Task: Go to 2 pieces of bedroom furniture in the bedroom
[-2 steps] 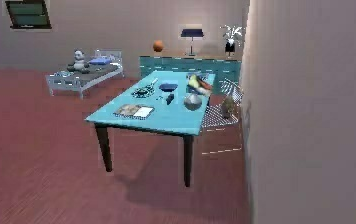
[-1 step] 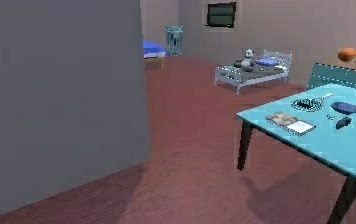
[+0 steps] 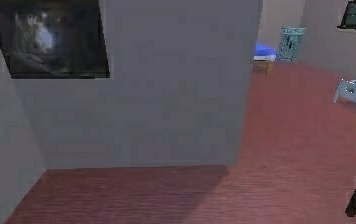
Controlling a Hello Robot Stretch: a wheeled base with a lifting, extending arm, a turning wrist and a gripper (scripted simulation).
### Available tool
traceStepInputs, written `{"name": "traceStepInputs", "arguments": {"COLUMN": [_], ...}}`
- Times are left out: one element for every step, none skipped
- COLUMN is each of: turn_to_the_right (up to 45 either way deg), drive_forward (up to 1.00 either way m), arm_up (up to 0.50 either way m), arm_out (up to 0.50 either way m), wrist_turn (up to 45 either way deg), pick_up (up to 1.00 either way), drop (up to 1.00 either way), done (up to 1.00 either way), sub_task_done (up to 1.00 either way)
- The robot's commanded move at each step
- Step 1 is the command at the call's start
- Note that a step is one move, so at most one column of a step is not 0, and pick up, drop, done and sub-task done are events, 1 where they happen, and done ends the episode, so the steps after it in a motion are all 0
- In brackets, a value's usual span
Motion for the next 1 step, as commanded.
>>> {"name": "traceStepInputs", "arguments": {"turn_to_the_right": [0.0], "drive_forward": [0.05], "arm_up": [0.00], "arm_out": [0.00], "wrist_turn": [0.0], "pick_up": [0.00], "drop": [0.00], "done": [0.00], "sub_task_done": [0.00]}}
